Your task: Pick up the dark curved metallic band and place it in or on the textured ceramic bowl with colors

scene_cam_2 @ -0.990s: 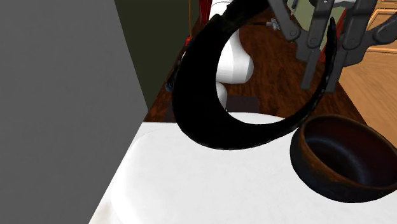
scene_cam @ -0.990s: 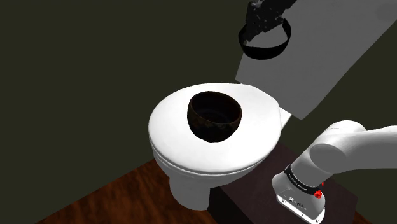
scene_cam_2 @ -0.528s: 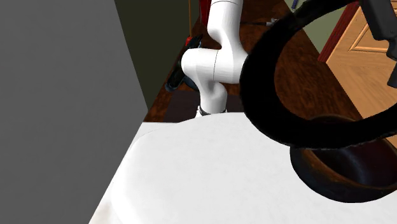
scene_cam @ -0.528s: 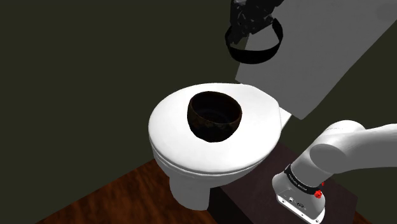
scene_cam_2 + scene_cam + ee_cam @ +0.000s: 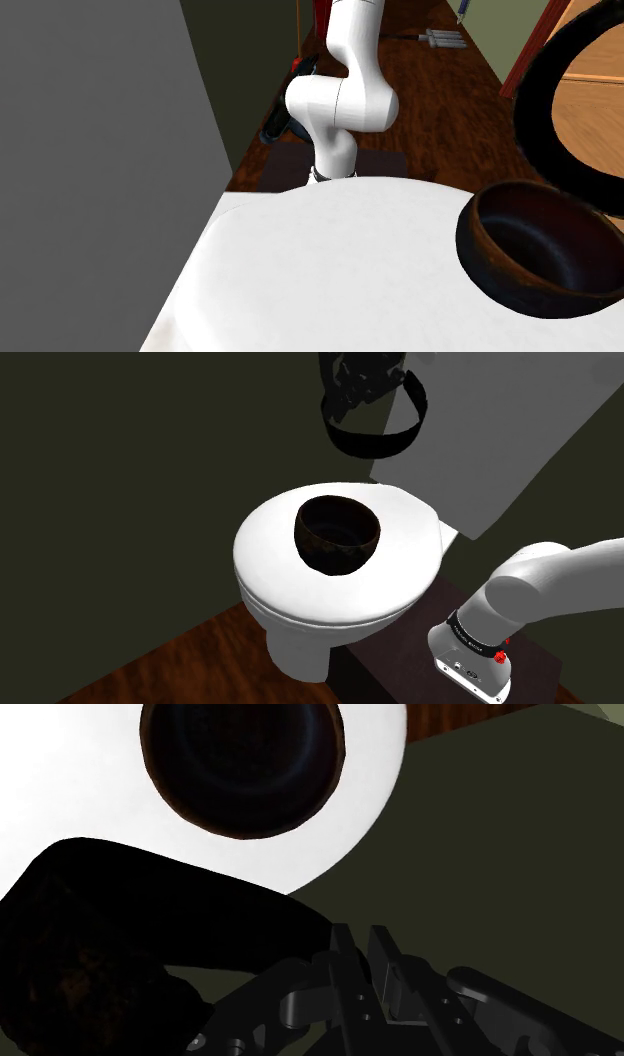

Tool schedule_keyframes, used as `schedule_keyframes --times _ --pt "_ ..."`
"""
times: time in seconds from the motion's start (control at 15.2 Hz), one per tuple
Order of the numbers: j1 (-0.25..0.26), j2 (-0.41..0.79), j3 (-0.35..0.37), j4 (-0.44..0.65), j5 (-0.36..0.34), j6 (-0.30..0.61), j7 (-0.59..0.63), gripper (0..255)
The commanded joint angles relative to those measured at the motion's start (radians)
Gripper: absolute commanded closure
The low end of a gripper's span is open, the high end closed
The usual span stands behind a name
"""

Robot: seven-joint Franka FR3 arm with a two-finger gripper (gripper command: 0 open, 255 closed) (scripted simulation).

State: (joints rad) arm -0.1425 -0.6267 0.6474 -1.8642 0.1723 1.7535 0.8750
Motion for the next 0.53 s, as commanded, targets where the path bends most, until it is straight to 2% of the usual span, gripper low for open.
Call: schedule_keyframes --times 0.0,0.46 --pt "-0.005 0.009 0.041 0.003 0.002 0.013 0.037 255" --pt "0.018 -0.030 0.045 -0.120 0.024 0.099 0.037 255"
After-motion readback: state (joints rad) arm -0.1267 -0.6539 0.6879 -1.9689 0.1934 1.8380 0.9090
